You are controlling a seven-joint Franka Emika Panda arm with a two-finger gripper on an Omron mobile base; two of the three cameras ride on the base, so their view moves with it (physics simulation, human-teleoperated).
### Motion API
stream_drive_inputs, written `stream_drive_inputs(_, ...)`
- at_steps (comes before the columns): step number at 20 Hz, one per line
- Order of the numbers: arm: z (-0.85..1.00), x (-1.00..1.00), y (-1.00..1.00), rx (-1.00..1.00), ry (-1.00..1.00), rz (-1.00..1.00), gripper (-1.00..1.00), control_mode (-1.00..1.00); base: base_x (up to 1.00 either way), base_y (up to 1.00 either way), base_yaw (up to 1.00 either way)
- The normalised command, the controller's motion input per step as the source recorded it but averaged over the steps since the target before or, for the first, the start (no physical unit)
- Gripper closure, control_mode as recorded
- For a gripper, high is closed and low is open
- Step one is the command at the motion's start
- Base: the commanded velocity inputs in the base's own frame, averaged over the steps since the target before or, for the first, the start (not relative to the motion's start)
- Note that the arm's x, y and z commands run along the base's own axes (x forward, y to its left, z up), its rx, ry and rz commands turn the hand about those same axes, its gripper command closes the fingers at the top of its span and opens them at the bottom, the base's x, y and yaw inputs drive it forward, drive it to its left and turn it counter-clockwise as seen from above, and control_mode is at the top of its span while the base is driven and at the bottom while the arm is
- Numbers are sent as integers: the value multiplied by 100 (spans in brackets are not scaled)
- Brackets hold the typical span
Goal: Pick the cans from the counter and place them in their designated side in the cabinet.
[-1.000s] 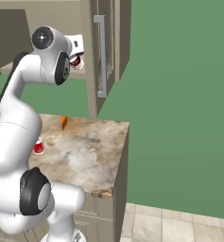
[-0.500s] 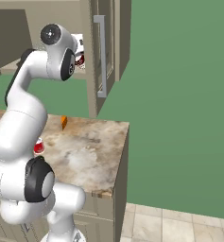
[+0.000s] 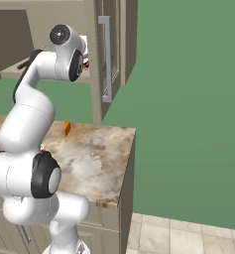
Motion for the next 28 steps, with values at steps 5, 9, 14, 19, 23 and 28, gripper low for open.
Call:
stream_drive_inputs(5, -4, 30, -2, 0, 2, 0, 100, -100, 0, 0, 0)
stream_drive_inputs(9, -5, 32, 0, 0, 2, 0, 100, -100, 0, 0, 0)
stream_drive_inputs(14, -6, 29, 0, 0, 3, 0, 100, -100, 0, 0, 0)
stream_drive_inputs(19, -5, 27, 0, 0, 3, 0, 100, -100, 0, 0, 0)
stream_drive_inputs(23, -9, 24, -2, 0, 3, 0, 100, -100, 0, 0, 0)
stream_drive_inputs(28, -12, 21, -3, 0, 1, 0, 100, -100, 0, 0, 0)
